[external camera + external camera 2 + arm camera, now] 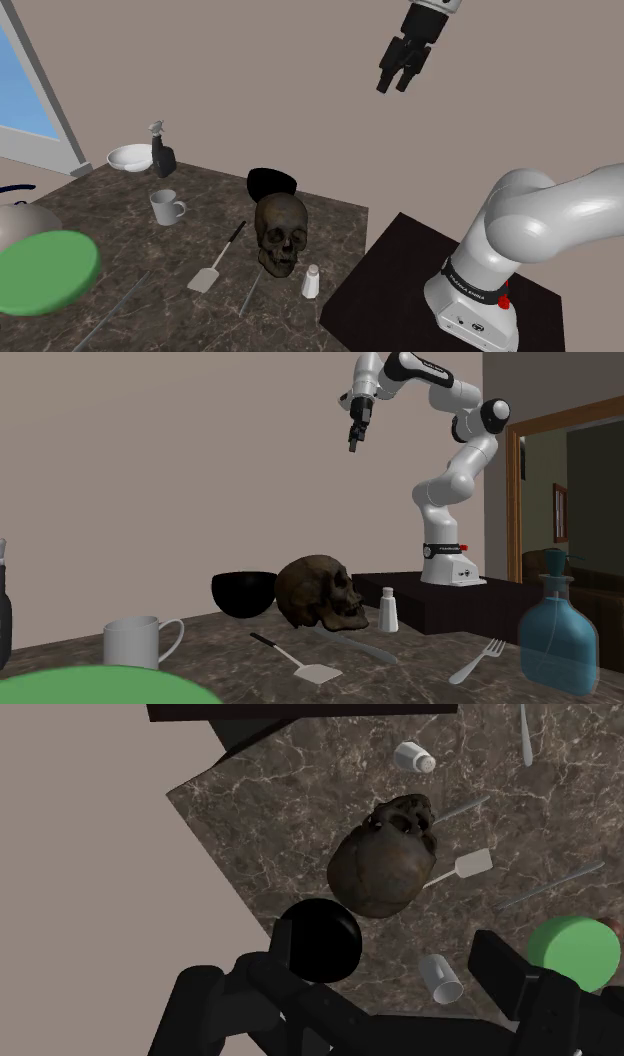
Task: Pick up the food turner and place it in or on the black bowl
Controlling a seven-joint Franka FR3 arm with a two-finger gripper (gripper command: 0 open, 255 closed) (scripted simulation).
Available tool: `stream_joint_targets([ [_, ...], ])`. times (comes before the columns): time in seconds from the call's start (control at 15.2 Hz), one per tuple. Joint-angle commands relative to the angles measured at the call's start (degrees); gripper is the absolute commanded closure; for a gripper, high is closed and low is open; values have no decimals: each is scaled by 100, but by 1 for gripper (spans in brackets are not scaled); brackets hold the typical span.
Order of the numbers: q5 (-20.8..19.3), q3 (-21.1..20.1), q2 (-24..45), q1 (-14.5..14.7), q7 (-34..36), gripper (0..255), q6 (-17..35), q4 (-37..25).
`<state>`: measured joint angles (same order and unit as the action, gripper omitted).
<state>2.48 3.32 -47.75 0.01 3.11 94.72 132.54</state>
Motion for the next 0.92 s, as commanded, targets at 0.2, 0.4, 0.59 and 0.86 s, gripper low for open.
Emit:
stream_joint_targets([
  [0.2,170,-371,5,-31,564,0,423,430],
  [0.4,351,-757,106,-49,1127,0,864,779],
  [0.59,528,-1154,311,-61,1693,0,1324,1045],
  [0.86,733,-1697,749,-88,2459,0,1966,1263],
])
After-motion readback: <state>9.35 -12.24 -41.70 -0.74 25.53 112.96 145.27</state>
